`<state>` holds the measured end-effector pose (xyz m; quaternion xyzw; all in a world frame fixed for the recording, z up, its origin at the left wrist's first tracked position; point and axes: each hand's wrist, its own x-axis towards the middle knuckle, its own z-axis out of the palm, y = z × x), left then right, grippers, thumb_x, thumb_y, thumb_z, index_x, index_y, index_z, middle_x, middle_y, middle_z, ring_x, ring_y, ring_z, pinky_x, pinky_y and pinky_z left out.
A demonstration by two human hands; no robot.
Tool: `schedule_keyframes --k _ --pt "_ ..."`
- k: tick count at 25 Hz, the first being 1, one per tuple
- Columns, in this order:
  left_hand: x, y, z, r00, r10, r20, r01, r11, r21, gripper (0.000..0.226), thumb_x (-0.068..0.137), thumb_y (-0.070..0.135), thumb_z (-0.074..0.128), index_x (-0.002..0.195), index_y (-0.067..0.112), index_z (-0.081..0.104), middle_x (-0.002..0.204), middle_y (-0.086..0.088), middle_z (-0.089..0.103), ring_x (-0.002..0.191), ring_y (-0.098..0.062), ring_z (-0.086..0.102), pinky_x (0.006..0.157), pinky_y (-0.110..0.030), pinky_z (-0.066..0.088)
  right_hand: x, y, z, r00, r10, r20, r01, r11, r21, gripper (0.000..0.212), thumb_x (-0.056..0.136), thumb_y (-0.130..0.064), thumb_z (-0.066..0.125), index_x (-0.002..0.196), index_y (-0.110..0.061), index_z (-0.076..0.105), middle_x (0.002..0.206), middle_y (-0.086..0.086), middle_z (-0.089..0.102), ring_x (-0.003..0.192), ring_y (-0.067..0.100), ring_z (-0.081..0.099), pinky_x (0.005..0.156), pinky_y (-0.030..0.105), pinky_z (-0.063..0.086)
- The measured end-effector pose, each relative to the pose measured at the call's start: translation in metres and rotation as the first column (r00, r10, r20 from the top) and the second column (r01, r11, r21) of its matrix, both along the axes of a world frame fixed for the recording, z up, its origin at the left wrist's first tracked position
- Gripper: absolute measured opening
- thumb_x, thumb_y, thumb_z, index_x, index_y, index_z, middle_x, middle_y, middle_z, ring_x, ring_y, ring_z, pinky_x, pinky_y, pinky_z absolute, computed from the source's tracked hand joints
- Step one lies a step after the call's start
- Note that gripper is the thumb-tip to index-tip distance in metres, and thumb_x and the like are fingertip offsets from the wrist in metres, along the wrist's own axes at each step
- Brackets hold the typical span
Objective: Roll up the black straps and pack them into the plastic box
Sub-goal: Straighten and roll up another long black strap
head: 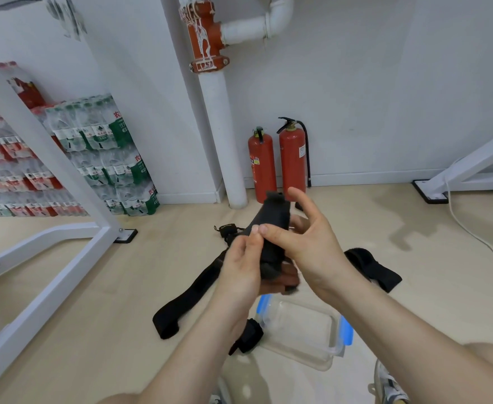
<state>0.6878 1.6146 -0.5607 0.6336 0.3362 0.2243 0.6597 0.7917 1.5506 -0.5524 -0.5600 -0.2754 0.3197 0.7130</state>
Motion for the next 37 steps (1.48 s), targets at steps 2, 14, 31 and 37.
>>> schedule_keyframes --k 2,14,31,37 --pt "-0.002 -0.001 0.000 0.993 -0.065 -0.101 0.077 0.990 0.117 0.045 0.104 0.048 0.033 0.097 0.011 0.059 0.069 -0.009 0.074 0.061 -0.025 0.071 0.059 -0.033 0.053 0.004 -0.001 0.004 0.995 0.018 0.098 -0.007 0.994 -0.113 0.077 0.081 -0.014 0.077 0.146 -0.030 0.039 0.100 0.006 0.072 0.075 0.017 0.071 0.060 0.031 0.058" --pt "-0.017 0.042 0.004 0.992 -0.020 0.127 -0.022 0.946 0.324 0.022 0.075 0.029 0.079 0.095 0.034 0.070 0.092 -0.004 0.074 0.090 -0.024 0.072 0.079 -0.039 0.060 0.022 -0.011 0.009 0.915 0.235 0.327 -0.183 0.966 -0.182 0.065 0.073 -0.012 0.085 0.128 -0.033 0.057 0.110 0.000 0.069 0.094 0.012 0.071 0.080 0.027 0.058" --pt "-0.016 0.045 0.001 0.985 0.056 0.161 -0.101 0.954 0.284 0.041 0.089 -0.004 0.066 0.099 0.035 0.069 0.100 0.005 0.072 0.096 -0.019 0.070 0.080 -0.033 0.060 0.012 0.000 -0.005 0.942 0.239 0.235 -0.192 0.959 -0.207 0.020 0.098 -0.020 0.059 0.116 -0.017 0.068 0.102 0.003 0.075 0.096 0.018 0.072 0.090 0.040 0.058" --pt "-0.012 0.040 -0.004 0.996 -0.013 0.090 -0.034 0.863 0.505 0.053 0.081 -0.008 0.070 0.105 0.039 0.070 0.112 0.006 0.071 0.108 -0.013 0.065 0.096 -0.034 0.053 0.014 -0.001 -0.002 0.976 0.210 0.060 -0.200 0.970 -0.135 0.025 0.096 -0.033 0.060 0.108 -0.014 0.070 0.089 0.001 0.072 0.076 0.010 0.070 0.059 0.023 0.055"
